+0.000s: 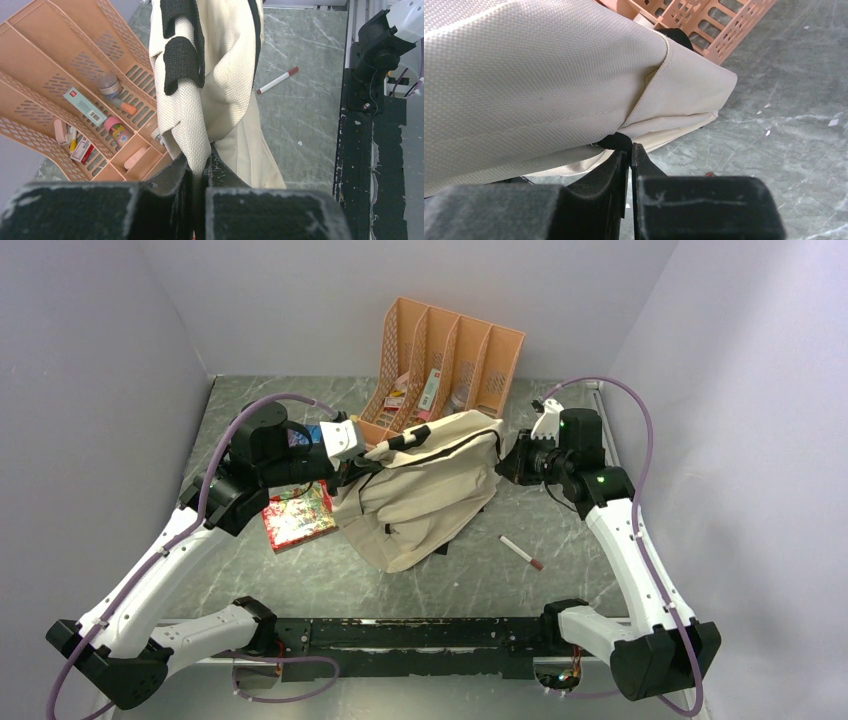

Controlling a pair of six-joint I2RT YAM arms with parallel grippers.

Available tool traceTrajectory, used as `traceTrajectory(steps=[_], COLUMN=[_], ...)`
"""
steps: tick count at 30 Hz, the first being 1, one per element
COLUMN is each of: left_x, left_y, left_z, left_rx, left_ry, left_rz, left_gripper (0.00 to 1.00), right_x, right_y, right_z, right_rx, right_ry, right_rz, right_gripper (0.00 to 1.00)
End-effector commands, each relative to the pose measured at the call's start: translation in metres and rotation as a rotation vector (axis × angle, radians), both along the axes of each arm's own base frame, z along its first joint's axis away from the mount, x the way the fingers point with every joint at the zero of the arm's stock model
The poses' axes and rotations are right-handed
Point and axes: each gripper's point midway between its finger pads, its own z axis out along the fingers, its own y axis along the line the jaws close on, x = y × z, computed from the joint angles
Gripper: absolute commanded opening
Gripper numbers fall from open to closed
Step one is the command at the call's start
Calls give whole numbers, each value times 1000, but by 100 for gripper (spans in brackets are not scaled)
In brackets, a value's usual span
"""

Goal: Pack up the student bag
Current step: Unzip the student bag at the center of the board.

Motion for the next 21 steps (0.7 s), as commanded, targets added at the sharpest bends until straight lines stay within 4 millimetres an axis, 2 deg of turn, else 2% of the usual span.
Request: traceTrajectory(steps=[1,2,9,21], left_x=[-2,-1,2,10], left_y=[2,2,1,-2], left_z=[42,41,40,35], left_rx=[-82,-82,-84,-93], left_ry=[-144,-142,-132,-101], left_rz=[-17,-16,2,24], left_gripper=[5,5,5,5], right_x=[3,2,-8,-33], right_y=[-5,-5,-6,10], right_z=[16,18,40,110], right_rx=[-7,-6,-8,69], right_ry=[-67,-72,-109,-266], right_rz=[-9,-6,4,129], right_gripper=[5,1,0,0])
